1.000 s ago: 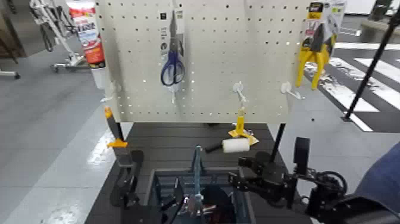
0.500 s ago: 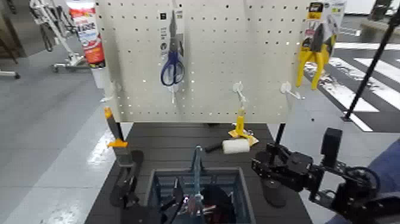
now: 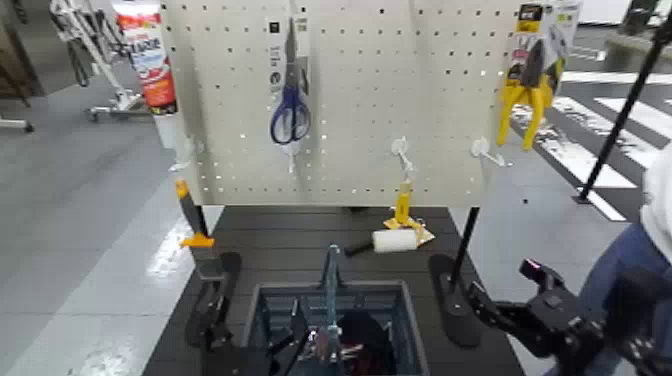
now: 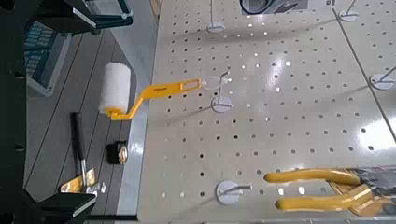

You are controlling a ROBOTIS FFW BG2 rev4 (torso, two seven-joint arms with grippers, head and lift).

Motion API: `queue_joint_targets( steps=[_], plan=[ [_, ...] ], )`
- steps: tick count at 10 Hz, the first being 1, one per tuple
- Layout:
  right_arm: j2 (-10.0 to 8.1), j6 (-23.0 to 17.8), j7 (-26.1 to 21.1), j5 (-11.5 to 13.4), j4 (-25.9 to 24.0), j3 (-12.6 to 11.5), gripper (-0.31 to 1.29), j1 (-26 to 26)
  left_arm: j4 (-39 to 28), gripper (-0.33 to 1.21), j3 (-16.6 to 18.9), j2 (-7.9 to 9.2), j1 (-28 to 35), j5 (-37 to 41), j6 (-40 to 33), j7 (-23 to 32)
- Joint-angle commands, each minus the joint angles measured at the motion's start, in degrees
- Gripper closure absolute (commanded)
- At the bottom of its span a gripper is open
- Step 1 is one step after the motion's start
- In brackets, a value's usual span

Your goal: Put the red colored gloves into the crate.

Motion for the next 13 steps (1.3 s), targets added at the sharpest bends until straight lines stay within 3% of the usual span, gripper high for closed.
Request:
queue_joint_targets(
  steps=[1,3,4,5,7,10,11,13],
  plan=[
    [0.80,-6.91,-8.57,4.58,-3.56,2.25,-0.03,8.72,-0.37,0.15,0.42,-1.76,0.48,-0.09,-0.14,0.00],
    [-0.52,-10.51,-14.64,5.64,-4.88,4.09,-0.03,13.38,-0.63,0.15,0.86,-1.85,0.92,-0.18,-0.40,0.09],
    [0.09,-12.01,-16.22,6.61,-5.41,3.65,-0.03,15.05,-0.72,0.15,1.12,-2.11,1.10,-0.27,-0.40,0.09],
    [1.15,-13.94,-16.31,9.33,-5.50,3.30,-0.03,15.66,-0.81,0.15,1.56,-2.37,1.45,-0.44,-0.40,0.09],
    [2.38,-14.73,-16.39,11.18,-5.59,3.39,-0.03,16.54,-1.07,0.15,1.91,-2.55,1.98,-0.53,-0.40,0.09],
    [2.29,-14.73,-16.39,14.34,-6.38,3.48,-0.03,16.89,-2.04,0.15,2.35,-2.81,3.12,-0.53,0.65,0.09],
    [2.29,-12.71,-16.39,14.34,-7.26,3.13,-0.03,16.98,-2.04,0.15,2.35,-2.99,3.12,-0.53,1.00,0.09],
    [2.29,-9.99,-18.06,17.07,-9.10,3.74,-0.03,17.51,-2.04,0.15,2.44,-3.16,3.12,-0.80,1.18,0.09]
  ],
)
